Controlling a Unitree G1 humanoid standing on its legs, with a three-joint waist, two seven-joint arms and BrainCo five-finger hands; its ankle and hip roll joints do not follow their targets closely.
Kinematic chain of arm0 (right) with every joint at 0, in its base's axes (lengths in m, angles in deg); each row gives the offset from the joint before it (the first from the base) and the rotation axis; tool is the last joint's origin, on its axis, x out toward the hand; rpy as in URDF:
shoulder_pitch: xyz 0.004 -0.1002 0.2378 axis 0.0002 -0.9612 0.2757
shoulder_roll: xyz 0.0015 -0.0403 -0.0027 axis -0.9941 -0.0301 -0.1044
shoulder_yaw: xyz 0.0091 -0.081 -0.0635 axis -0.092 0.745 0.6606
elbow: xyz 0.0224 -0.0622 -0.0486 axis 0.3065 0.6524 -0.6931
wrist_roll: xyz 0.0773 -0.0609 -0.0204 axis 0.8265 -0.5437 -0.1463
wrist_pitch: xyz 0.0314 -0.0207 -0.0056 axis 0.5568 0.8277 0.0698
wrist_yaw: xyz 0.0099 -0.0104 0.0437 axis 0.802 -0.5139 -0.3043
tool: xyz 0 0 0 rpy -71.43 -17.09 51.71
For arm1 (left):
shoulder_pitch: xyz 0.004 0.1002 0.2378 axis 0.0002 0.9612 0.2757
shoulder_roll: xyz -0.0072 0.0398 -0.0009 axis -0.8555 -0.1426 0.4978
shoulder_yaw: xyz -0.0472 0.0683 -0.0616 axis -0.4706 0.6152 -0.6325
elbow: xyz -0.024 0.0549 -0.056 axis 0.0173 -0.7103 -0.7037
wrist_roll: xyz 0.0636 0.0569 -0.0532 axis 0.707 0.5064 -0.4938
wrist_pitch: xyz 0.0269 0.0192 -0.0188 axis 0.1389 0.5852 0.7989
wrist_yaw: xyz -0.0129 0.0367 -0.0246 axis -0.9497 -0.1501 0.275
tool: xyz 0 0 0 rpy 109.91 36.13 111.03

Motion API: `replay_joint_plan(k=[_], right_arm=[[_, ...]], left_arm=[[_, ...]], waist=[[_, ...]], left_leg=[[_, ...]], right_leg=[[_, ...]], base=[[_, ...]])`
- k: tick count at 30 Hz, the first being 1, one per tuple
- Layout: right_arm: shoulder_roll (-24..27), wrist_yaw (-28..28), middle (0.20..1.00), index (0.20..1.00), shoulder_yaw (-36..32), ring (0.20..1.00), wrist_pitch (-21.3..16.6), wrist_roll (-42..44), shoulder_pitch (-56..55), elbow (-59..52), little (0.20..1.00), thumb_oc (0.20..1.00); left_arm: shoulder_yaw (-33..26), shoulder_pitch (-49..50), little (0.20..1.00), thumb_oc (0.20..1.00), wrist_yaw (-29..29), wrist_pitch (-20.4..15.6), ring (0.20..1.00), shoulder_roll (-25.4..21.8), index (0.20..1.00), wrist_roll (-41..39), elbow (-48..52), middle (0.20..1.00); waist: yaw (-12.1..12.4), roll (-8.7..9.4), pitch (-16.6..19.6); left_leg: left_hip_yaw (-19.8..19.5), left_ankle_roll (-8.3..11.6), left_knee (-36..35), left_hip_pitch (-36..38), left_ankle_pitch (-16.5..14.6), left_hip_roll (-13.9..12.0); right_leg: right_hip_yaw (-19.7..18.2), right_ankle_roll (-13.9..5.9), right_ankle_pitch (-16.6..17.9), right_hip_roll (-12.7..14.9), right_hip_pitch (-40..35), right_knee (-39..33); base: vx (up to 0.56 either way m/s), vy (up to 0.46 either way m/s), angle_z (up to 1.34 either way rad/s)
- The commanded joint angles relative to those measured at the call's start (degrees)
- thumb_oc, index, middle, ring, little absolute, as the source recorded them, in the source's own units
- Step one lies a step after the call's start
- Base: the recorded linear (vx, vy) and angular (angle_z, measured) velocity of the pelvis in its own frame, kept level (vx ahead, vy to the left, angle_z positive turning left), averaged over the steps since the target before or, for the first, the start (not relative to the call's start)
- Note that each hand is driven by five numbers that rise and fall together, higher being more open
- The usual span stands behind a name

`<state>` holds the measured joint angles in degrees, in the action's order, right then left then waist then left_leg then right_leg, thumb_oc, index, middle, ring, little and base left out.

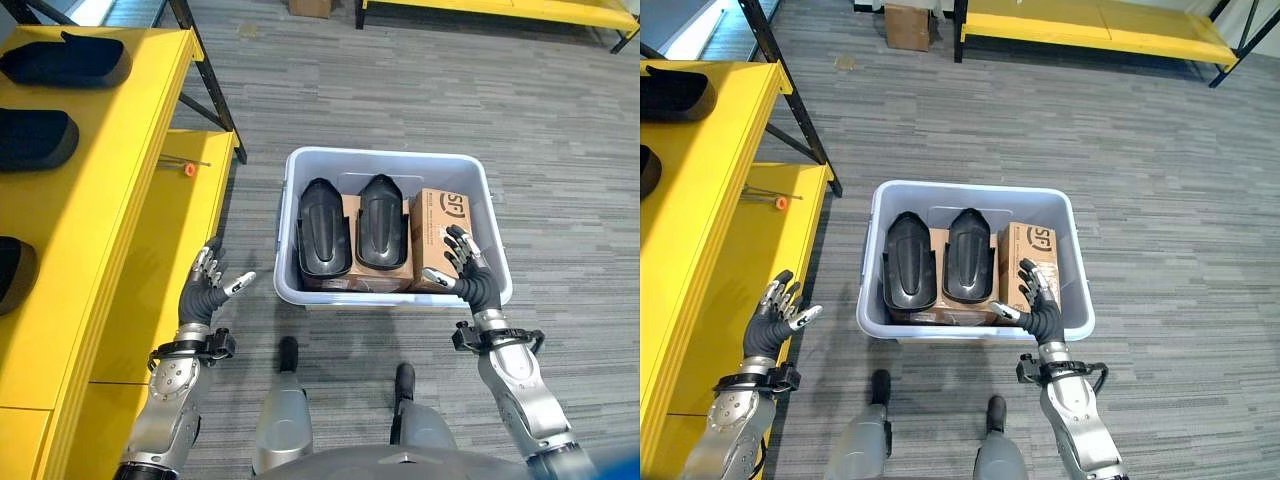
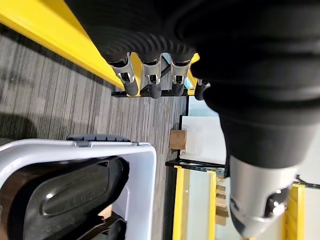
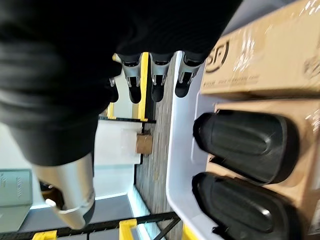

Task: Move parts from the plastic box to the shelf.

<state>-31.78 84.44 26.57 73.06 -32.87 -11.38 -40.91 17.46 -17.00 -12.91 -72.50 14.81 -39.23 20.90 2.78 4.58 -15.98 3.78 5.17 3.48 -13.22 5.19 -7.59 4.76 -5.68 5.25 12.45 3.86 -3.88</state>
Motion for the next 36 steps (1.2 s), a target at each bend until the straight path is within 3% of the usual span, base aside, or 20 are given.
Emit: replay_joint_plan(k=[1, 6, 13, 23, 36], right_arm=[[2.9, 2.6, 1.000, 1.000, -2.2, 1.000, -2.2, 1.4, 6.2, -2.1, 1.000, 1.000], [2.5, 6.5, 1.000, 1.000, -0.8, 1.000, -2.0, 1.2, 13.1, 1.0, 1.000, 1.000], [0.9, 16.7, 1.000, 1.000, -0.5, 1.000, -1.1, -0.2, 28.1, 11.5, 1.000, 1.000], [0.9, 19.1, 1.000, 1.000, 0.8, 1.000, -0.2, -0.4, 37.4, 20.6, 1.000, 1.000], [2.9, 23.8, 1.000, 1.000, -2.4, 1.000, 0.1, -0.8, 45.2, 30.4, 1.000, 1.000]], left_arm=[[1.3, -0.3, 1.000, 1.000, -0.7, -2.9, 1.000, 0.5, 1.000, -0.4, 5.0, 1.000], [3.0, -3.4, 1.000, 1.000, -2.6, -3.3, 1.000, 0.0, 1.000, -0.6, 5.1, 1.000], [7.2, -6.8, 1.000, 1.000, -4.7, -3.6, 1.000, -0.5, 1.000, -1.5, 6.6, 1.000], [9.4, -9.7, 1.000, 1.000, -5.6, -4.4, 1.000, -0.9, 1.000, -2.1, 6.6, 1.000], [10.3, -11.3, 1.000, 1.000, -6.3, -5.5, 1.000, -1.2, 1.000, -2.8, 6.3, 1.000]], waist=[[-0.6, -2.63, -1.0], [-0.3, -3.08, -3.5], [1.7, -4.80, -8.0], [2.8, -5.53, -10.9], [3.5, -6.54, -12.3]], left_leg=[[-1.5, 0.27, 6.1, -4.6, -4.0, -3.2], [-1.7, 0.00, 7.1, -7.9, -4.1, -2.5], [-1.6, 0.00, 6.2, -12.4, -2.8, -2.4], [-1.7, -0.14, 6.5, -14.7, -2.7, -1.8], [-1.7, -0.17, 6.2, -16.1, -2.7, -1.2]], right_leg=[[1.7, -3.26, -5.9, 1.3, 2.0, 4.9], [1.9, -3.14, -5.0, 1.8, 5.5, 5.8], [2.7, -3.25, -3.7, 2.0, 11.1, 6.2], [2.7, -3.09, -3.2, 2.1, 13.5, 7.0], [2.8, -3.01, -3.3, 2.2, 15.1, 7.3]], base=[[-0.04, 0.027, -0.12], [-0.04, 0.022, -0.03], [-0.01, -0.006, 0.00], [0.00, 0.000, 0.00], [0.00, 0.000, 0.00]])
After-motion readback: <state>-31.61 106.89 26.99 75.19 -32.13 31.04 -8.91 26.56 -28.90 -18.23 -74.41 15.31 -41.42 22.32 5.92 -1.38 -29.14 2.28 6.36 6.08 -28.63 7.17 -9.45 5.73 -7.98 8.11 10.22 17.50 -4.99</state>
